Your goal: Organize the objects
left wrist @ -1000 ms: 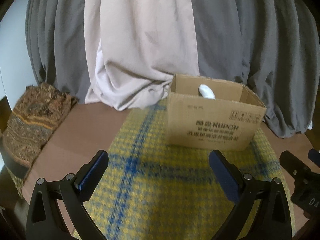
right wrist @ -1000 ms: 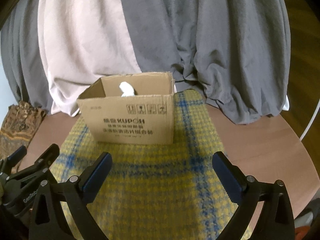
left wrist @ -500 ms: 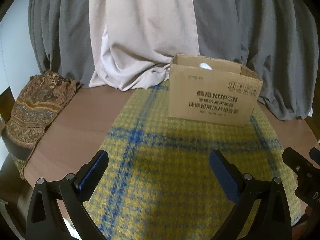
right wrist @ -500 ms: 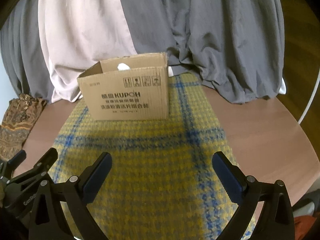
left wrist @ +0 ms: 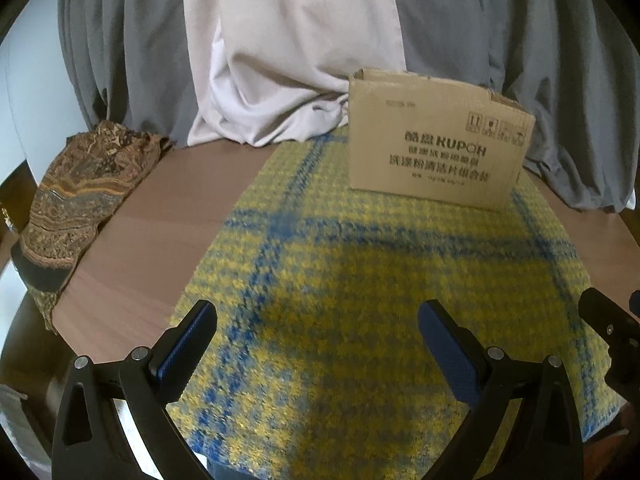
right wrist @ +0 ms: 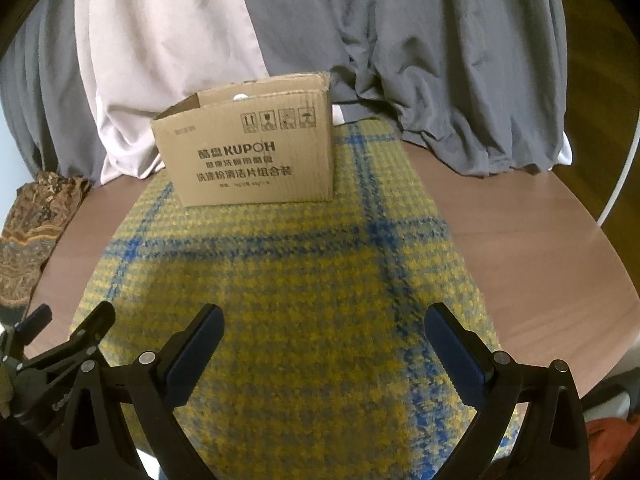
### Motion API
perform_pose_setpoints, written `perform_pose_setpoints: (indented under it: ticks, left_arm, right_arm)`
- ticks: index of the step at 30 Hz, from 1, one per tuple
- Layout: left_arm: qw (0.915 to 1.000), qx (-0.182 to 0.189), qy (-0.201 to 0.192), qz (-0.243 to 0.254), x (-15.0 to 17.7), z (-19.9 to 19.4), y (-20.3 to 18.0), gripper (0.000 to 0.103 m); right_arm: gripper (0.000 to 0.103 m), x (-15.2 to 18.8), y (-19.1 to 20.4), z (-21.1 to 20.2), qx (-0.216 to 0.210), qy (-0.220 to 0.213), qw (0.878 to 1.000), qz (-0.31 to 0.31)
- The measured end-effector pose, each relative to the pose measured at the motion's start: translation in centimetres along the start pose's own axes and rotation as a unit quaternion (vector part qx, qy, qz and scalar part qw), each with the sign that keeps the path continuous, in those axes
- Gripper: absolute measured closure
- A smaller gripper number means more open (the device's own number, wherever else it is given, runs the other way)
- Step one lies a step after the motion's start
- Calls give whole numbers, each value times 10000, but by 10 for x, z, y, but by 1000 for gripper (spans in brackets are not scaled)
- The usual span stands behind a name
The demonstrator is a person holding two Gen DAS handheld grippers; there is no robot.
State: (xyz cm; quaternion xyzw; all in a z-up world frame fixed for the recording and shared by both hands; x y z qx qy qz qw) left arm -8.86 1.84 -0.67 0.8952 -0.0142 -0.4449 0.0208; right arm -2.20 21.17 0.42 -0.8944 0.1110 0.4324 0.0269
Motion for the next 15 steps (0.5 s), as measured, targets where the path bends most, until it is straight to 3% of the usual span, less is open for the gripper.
perform_pose_setpoints:
  ticks: [10,15]
  left_arm:
    - [9998,-41,-2,192,3,0,-11,0]
    - [9998,127,90,111,3,1,-11,0]
  right_arm:
    - [2,5,-9,5,83,74,9999,93]
    - [2,5,-10,5,82,71,9999,114]
Point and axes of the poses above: each gripper's, at about its wrist camera, not at the fingertips, and z roughly the way its jaws point, y to its left, x to its underside, the point moved 2 cm from there along z, roughly the way its jaws point, and after that the axes turned 7 degrees about -y, right-handed, at the moved point
